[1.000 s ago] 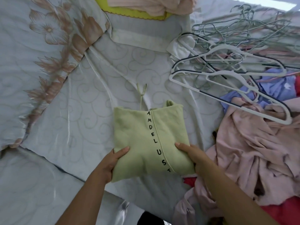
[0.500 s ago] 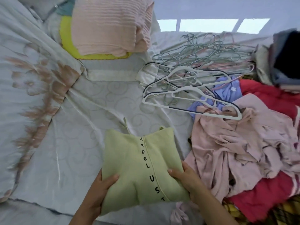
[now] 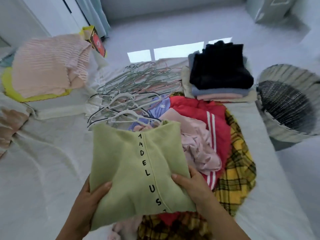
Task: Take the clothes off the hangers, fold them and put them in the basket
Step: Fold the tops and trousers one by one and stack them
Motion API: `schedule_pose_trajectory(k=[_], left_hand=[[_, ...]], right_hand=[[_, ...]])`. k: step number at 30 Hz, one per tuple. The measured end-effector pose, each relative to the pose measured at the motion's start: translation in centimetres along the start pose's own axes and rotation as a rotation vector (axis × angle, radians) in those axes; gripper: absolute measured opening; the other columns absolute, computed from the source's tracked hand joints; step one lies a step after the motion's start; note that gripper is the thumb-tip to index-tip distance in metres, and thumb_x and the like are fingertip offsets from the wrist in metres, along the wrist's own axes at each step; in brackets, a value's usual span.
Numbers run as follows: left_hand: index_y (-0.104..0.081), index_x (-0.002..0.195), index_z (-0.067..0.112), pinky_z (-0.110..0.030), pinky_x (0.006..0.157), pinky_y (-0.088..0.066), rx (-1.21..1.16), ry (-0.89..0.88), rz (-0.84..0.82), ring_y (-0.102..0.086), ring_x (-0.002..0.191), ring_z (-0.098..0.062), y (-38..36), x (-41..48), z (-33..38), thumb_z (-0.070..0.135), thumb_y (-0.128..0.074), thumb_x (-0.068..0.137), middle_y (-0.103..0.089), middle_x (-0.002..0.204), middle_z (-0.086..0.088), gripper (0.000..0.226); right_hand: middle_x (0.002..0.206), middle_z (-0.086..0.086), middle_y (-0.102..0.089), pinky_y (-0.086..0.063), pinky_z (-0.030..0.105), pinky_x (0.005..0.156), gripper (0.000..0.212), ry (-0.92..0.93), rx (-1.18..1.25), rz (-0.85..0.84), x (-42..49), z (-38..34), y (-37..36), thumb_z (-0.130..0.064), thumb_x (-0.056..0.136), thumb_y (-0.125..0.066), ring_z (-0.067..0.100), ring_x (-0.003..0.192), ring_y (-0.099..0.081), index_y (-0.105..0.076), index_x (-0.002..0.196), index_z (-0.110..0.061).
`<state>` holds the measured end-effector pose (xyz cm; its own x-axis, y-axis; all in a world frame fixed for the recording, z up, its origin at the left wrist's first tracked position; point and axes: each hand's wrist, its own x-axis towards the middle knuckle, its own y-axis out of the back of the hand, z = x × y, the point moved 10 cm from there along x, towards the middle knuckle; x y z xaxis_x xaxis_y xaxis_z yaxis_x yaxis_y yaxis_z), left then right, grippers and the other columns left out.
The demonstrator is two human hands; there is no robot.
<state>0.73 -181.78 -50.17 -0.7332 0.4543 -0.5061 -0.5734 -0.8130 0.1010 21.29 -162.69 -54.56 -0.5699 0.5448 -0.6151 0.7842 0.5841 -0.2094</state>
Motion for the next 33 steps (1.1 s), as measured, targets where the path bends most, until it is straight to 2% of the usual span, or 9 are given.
schedule_pose_trajectory(k=[7, 10, 13, 18, 22, 25, 27, 30, 33], left_hand=[[-0.058, 0.114, 0.031, -0.038, 0.076, -0.053, -0.043, -0.045, -0.077, -0.064, 0.095, -0.025, -16.2, -2.3, 1.4, 0.012, -0.070, 0.079, -0.067, 0.112, -0.006, 0.042], [-0.059, 0.104, 0.033, -0.025, 0.064, -0.056, -0.039, -0.095, -0.110, -0.067, 0.080, -0.013, -21.5, -0.1, 3.9, 0.004, -0.064, 0.083, -0.072, 0.090, 0.010, 0.037], [-0.059, 0.112, 0.022, -0.022, 0.061, -0.055, -0.026, -0.141, -0.191, -0.070, 0.077, -0.009, -26.9, 3.2, 7.6, 0.004, -0.070, 0.077, -0.072, 0.095, 0.005, 0.041], [-0.059, 0.105, 0.027, -0.033, 0.076, -0.054, -0.086, -0.250, -0.305, -0.066, 0.087, -0.018, -35.0, 10.8, 15.6, 0.017, -0.069, 0.067, -0.068, 0.103, 0.000, 0.040], [-0.054, 0.113, 0.023, -0.029, 0.073, -0.055, -0.111, -0.363, -0.369, -0.064, 0.087, -0.017, -40.5, 17.1, 21.4, 0.006, -0.065, 0.083, -0.066, 0.102, 0.001, 0.036], [-0.032, 0.139, 0.018, -0.023, 0.069, -0.054, -0.007, -0.342, -0.374, -0.060, 0.096, -0.020, -43.6, 21.7, 22.0, 0.011, -0.060, 0.089, -0.059, 0.119, -0.006, 0.058], [-0.006, 0.149, 0.021, -0.028, 0.087, -0.048, 0.127, -0.251, -0.363, -0.050, 0.117, -0.022, -44.9, 24.4, 19.7, 0.021, -0.058, 0.092, -0.040, 0.143, -0.011, 0.078], [-0.014, 0.150, 0.024, -0.040, 0.116, -0.019, 0.494, -0.459, -0.311, -0.017, 0.143, -0.022, -46.9, 26.1, 17.9, 0.030, -0.055, 0.093, -0.015, 0.156, -0.006, 0.070], [-0.016, 0.147, 0.037, -0.048, 0.117, 0.004, 0.841, -0.633, -0.328, 0.008, 0.145, -0.017, -50.8, 26.1, 17.0, 0.042, -0.039, 0.097, 0.002, 0.158, 0.007, 0.055]], right_hand=[[0.104, -0.004, -0.067, -0.055, 0.040, 0.080, 0.034, 0.069, -0.009, 0.059, -2.1, -6.9, 14.9, -0.014, 0.081, -0.070, 0.021, 0.093, -0.067, -0.056, 0.104, -0.034], [0.104, -0.005, -0.068, -0.056, 0.029, 0.068, 0.034, 0.131, -0.037, 0.101, -0.5, -10.2, 18.8, -0.015, 0.082, -0.068, 0.016, 0.088, -0.068, -0.056, 0.109, -0.031], [0.100, -0.004, -0.068, -0.053, 0.022, 0.057, 0.028, 0.211, -0.060, 0.156, 2.1, -14.8, 22.0, -0.014, 0.084, -0.065, 0.013, 0.081, -0.068, -0.057, 0.105, -0.030], [0.104, 0.003, -0.069, -0.054, 0.038, 0.074, 0.025, 0.342, -0.052, 0.260, 7.8, -24.9, 26.5, -0.015, 0.082, -0.067, 0.022, 0.088, -0.066, -0.061, 0.101, -0.029], [0.097, -0.001, -0.068, -0.055, 0.025, 0.057, 0.026, 0.444, -0.078, 0.306, 13.0, -32.5, 29.0, -0.016, 0.084, -0.065, 0.008, 0.068, -0.068, -0.059, 0.109, -0.021], [0.125, 0.009, -0.057, -0.053, 0.033, 0.077, 0.054, 0.447, -0.243, 0.437, 18.0, -34.9, 31.4, -0.028, 0.086, -0.065, 0.016, 0.093, -0.063, -0.043, 0.135, -0.017], [0.147, 0.009, -0.037, -0.040, 0.042, 0.103, 0.066, 0.422, -0.410, 0.487, 20.8, -34.5, 31.8, -0.034, 0.090, -0.059, 0.024, 0.125, -0.046, -0.026, 0.146, -0.021], [0.157, 0.003, -0.016, -0.014, 0.039, 0.115, 0.057, 0.454, -0.808, 0.445, 24.1, -32.3, 29.3, -0.033, 0.096, -0.047, 0.020, 0.143, -0.016, -0.023, 0.148, -0.028], [0.159, -0.005, -0.006, 0.000, 0.045, 0.114, 0.048, 0.425, -1.168, 0.459, 26.8, -30.8, 27.8, -0.040, 0.099, -0.036, 0.018, 0.146, -0.003, -0.024, 0.145, -0.040]])
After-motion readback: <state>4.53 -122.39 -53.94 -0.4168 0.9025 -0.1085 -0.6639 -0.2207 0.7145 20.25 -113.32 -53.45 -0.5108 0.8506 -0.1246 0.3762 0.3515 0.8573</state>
